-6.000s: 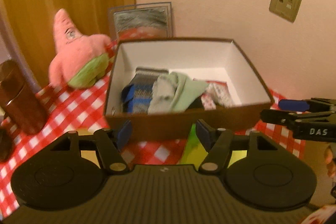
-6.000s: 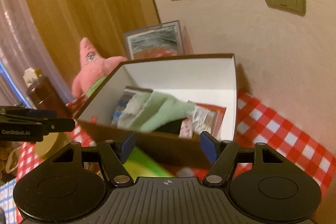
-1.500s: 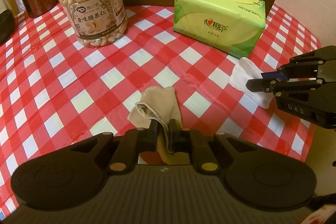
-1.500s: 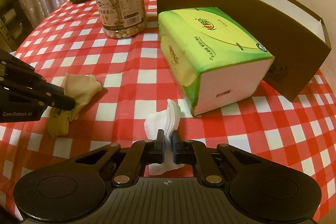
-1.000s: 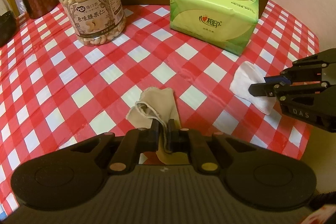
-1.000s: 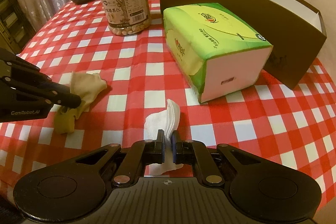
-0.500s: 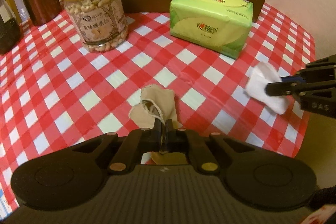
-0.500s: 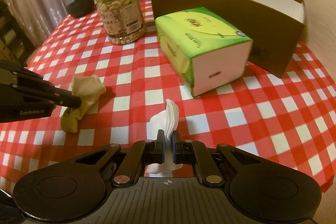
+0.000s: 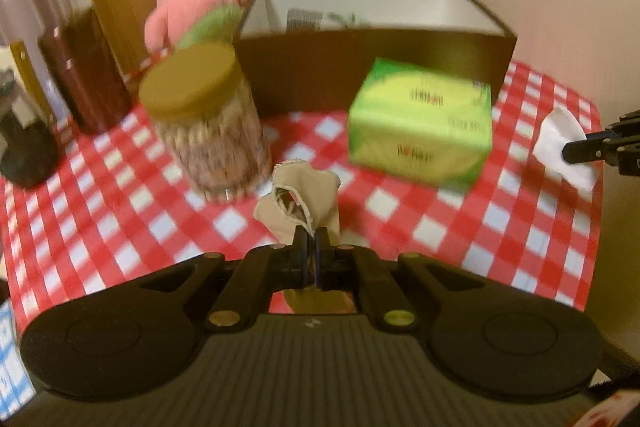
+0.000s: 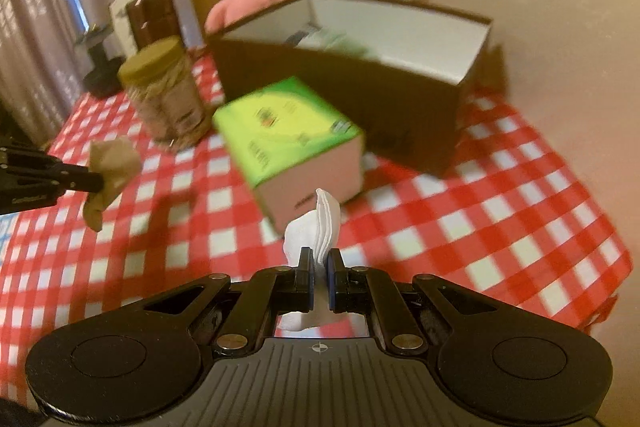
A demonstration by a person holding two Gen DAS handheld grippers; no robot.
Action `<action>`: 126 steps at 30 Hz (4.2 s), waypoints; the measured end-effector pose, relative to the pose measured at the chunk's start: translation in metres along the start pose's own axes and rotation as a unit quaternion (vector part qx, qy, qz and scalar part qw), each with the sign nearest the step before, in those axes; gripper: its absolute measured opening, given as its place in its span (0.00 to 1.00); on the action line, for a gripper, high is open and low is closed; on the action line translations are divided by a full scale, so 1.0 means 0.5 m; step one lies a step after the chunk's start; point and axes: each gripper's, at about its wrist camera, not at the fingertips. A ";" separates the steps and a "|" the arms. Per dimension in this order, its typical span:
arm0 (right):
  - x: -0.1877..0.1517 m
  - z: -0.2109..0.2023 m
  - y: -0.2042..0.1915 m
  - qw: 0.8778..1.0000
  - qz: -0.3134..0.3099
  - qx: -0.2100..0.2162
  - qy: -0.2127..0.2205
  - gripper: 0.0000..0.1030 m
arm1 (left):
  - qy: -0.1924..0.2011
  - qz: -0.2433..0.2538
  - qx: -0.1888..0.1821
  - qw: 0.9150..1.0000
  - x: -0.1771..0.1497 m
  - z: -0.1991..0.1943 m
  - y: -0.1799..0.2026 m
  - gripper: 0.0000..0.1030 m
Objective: Organize soft objects
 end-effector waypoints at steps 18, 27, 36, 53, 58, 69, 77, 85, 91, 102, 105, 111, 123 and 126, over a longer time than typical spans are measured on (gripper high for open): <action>0.211 0.000 0.146 0.994 0.006 -0.045 0.095 0.06 | 0.102 0.073 0.004 0.992 0.278 0.067 0.001 0.03; 0.290 0.072 0.189 0.994 0.009 -0.042 0.101 0.06 | 0.103 0.084 -0.038 0.990 0.392 0.163 0.043 0.03; 0.317 0.127 0.221 0.995 0.021 -0.040 0.085 0.06 | 0.067 0.084 -0.091 0.990 0.440 0.255 0.099 0.04; 0.319 0.174 0.244 0.997 0.035 -0.019 0.065 0.06 | 0.032 0.061 -0.100 0.993 0.452 0.300 0.097 0.22; 0.328 0.185 0.240 0.996 0.044 -0.001 0.073 0.07 | 0.025 0.053 -0.095 0.994 0.450 0.299 0.089 0.29; 0.352 0.177 0.249 0.992 0.075 0.007 0.105 0.53 | 0.021 0.035 -0.093 0.995 0.444 0.282 0.083 0.38; 0.330 0.172 0.249 0.994 0.076 -0.002 0.083 0.54 | 0.021 0.026 -0.089 0.996 0.441 0.266 0.083 0.41; 0.313 0.152 0.245 0.993 0.077 -0.001 0.087 0.55 | 0.026 0.018 -0.083 0.996 0.434 0.235 0.093 0.44; 0.301 0.121 0.239 0.992 0.078 0.003 0.100 0.57 | 0.034 0.012 -0.076 0.996 0.425 0.199 0.104 0.48; 0.259 0.047 0.216 0.990 0.076 -0.001 0.116 0.61 | 0.058 -0.021 -0.053 0.997 0.373 0.104 0.128 0.63; 0.236 0.023 0.197 0.990 0.066 -0.006 0.121 0.61 | 0.066 -0.037 -0.045 0.996 0.347 0.067 0.131 0.67; 0.184 -0.025 0.144 0.990 0.030 -0.013 0.135 0.62 | 0.091 -0.057 -0.014 0.994 0.281 -0.015 0.144 0.79; 0.091 -0.109 0.035 0.991 0.048 0.021 0.120 0.62 | 0.111 -0.093 0.031 0.989 0.128 -0.162 0.132 0.85; 0.062 -0.125 -0.006 0.993 0.053 0.023 0.107 0.62 | 0.097 -0.098 0.041 0.990 0.088 -0.192 0.118 0.85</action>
Point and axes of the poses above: each gripper's, at about its wrist camera, not at the fingertips, and z roughly the way its jaws point, y to its right, x to its top, and after that the axes turned 6 degrees about -z, right-handed
